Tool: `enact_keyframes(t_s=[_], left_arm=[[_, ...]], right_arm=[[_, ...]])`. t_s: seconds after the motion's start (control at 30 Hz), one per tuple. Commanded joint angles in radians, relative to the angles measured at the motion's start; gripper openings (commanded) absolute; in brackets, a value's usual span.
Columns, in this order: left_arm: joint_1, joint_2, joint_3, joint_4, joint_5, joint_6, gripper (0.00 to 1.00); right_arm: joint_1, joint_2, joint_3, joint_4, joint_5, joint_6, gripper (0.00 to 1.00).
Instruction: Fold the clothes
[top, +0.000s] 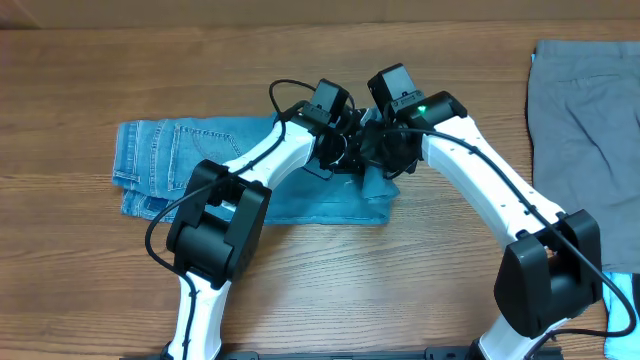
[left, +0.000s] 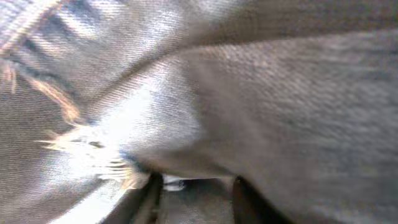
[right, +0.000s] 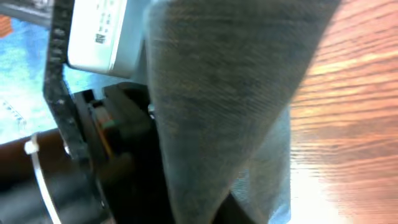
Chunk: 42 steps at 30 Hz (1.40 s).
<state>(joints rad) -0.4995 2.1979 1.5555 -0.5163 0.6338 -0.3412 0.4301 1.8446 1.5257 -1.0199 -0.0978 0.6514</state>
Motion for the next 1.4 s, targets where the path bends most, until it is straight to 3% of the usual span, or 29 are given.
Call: enact_keyframes(t_s=[0.0, 0.13, 0.17, 0.3, 0.37, 0.57, 0.8, 0.93, 1.03, 1.2, 1.37], left_arm=[[-0.035, 0.002, 0.003, 0.007, 0.038, 0.005, 0.43], [-0.026, 0.002, 0.003, -0.007, 0.014, 0.005, 0.54], [-0.021, 0.002, 0.003, -0.007, 0.013, 0.005, 0.56], [-0.005, 0.002, 0.003, -0.003, 0.012, 0.005, 0.67], [0.003, 0.002, 0.003, -0.005, 0.013, 0.005, 0.70], [0.013, 0.002, 0.003, -0.013, 0.013, 0.009, 0.75], [0.090, 0.000, 0.016, -0.112, 0.014, 0.056, 0.76], [0.205, -0.001, 0.053, -0.243, 0.025, 0.143, 0.74], [0.260, -0.001, 0.062, -0.316, 0.032, 0.192, 0.74], [0.292, -0.001, 0.062, -0.393, 0.029, 0.261, 0.74], [0.291, -0.001, 0.062, -0.433, 0.013, 0.279, 0.74]], right_arm=[[0.010, -0.027, 0.100, 0.005, -0.087, -0.009, 0.33], [-0.009, -0.029, 0.181, -0.078, -0.087, -0.058, 0.80], [-0.018, -0.029, 0.201, -0.102, -0.092, -0.074, 0.84], [-0.045, -0.029, 0.224, -0.150, -0.080, -0.106, 0.86], [-0.070, -0.029, 0.224, -0.176, -0.026, -0.105, 1.00], [-0.197, -0.029, 0.212, -0.273, 0.108, -0.119, 1.00], [-0.365, -0.029, 0.102, -0.278, 0.104, -0.209, 1.00], [-0.457, -0.028, -0.057, -0.180, 0.043, -0.320, 1.00], [-0.493, -0.027, -0.171, -0.069, -0.006, -0.320, 1.00], [-0.501, -0.021, -0.292, 0.097, -0.162, -0.357, 0.99], [-0.495, 0.006, -0.370, 0.168, -0.186, -0.347, 0.96]])
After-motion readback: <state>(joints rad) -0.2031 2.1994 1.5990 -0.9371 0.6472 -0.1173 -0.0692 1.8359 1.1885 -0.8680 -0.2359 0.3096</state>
